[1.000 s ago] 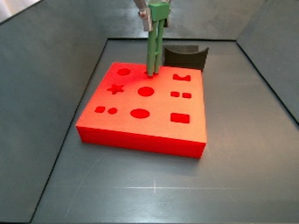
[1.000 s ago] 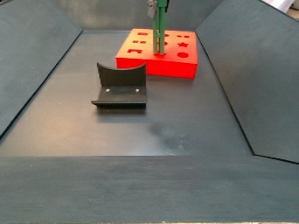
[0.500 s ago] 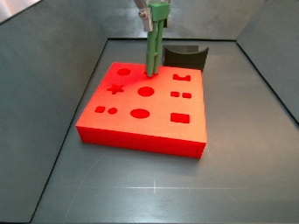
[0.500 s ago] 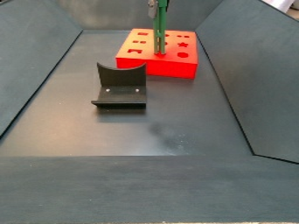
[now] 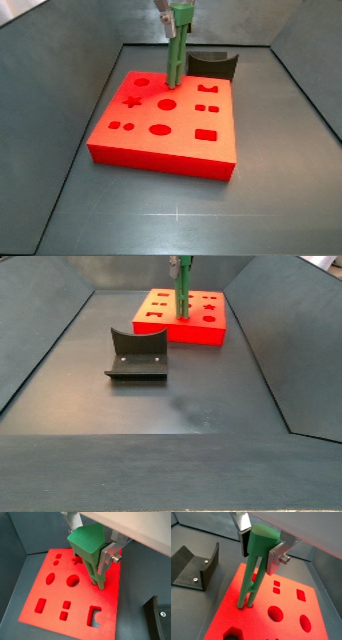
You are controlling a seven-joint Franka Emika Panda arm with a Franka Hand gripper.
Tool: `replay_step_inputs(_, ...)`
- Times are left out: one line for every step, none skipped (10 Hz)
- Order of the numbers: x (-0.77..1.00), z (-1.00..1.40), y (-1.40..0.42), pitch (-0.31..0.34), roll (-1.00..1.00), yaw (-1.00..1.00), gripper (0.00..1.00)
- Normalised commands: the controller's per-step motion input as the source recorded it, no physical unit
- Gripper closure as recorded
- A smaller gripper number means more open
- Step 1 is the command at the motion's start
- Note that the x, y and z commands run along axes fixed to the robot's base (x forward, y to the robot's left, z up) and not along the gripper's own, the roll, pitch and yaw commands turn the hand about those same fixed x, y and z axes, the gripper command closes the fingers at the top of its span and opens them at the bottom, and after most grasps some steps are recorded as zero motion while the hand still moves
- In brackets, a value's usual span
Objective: Pick up the 3 prong object. Move up. Rotate the 3 prong object. Place the 3 prong object on the fixture. Regrasp the 3 prong object. Move to above the board. Insert the 3 prong object.
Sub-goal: Insert the 3 prong object.
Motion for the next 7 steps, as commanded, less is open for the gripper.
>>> replay_step_inputs(0.0,-0.05,-0.05,-0.003,0.06,0.18,1.0)
replay_step_inputs(0.0,-0.08,-0.11,-0.026,0.14,0.18,1.0)
replay_step_inputs(-0.06,-0.12,-0.19,-0.03,0.25,0.21,1.0)
replay_step_inputs(-0.06,-0.21,-0.22,-0.03,0.39,0.28,1.0)
replay_step_inputs(0.0,-0.31,-0.15,-0.057,0.43,0.45,1.0)
replay_step_inputs(0.0,-0.36,-0.06,-0.071,0.42,0.5,1.0)
replay_step_inputs(0.0,-0.33,0.0,-0.074,0.44,0.56,1.0)
